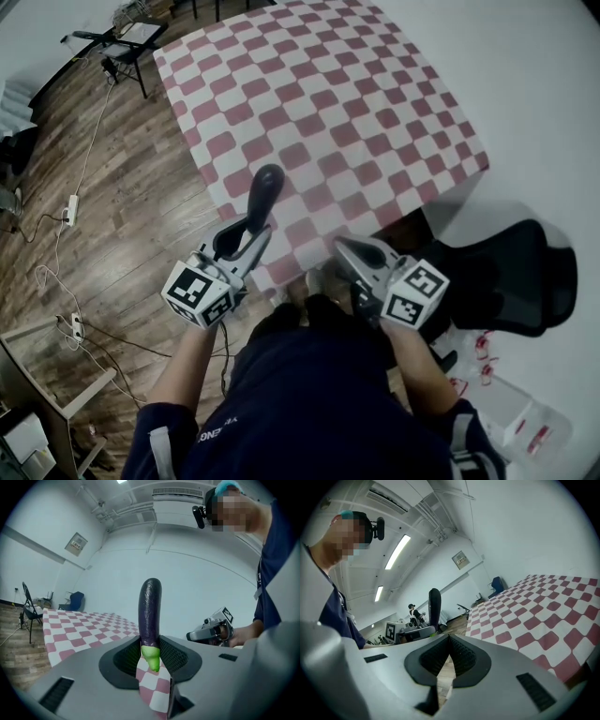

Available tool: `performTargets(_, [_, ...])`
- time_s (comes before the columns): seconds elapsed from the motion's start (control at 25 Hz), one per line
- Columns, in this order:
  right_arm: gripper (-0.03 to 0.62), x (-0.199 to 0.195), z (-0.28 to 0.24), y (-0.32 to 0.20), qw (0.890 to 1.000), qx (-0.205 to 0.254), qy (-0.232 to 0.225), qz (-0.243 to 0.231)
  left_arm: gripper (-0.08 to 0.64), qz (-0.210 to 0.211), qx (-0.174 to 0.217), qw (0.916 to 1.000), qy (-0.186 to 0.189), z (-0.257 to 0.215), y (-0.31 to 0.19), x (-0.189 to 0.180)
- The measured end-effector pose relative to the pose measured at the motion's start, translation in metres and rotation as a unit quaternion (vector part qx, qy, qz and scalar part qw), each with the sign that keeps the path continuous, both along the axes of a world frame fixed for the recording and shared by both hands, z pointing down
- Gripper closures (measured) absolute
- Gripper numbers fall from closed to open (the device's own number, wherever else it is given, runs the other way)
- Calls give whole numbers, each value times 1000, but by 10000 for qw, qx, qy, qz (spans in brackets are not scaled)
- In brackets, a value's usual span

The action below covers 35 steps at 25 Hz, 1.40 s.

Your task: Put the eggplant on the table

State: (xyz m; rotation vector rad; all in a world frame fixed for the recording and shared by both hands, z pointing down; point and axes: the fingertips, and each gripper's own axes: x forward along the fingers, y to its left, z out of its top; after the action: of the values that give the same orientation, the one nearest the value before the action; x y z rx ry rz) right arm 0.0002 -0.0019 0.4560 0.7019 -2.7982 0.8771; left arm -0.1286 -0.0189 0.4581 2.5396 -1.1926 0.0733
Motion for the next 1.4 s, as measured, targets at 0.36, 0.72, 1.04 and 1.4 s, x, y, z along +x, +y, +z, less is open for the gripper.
performTargets(0.36, [577, -37, -18, -151, 9984, -470, 154, -269, 422, -136, -647, 9973, -312, 17, -176, -32])
performTargets(0.72, [577, 8, 11, -220, 9965, -796, 133, -233, 422, 16, -1331, 9846, -1138, 99, -269, 0])
performTargets(1.04, [577, 48, 44, -246, 9930, -1173, 96, -85, 422, 377, -1869, 9551, -2267, 180, -321, 25])
performTargets(1.4, [577, 83, 67, -255, 9895, -1433, 125, 108, 420, 787, -2321, 8993, -3622, 233, -347, 33])
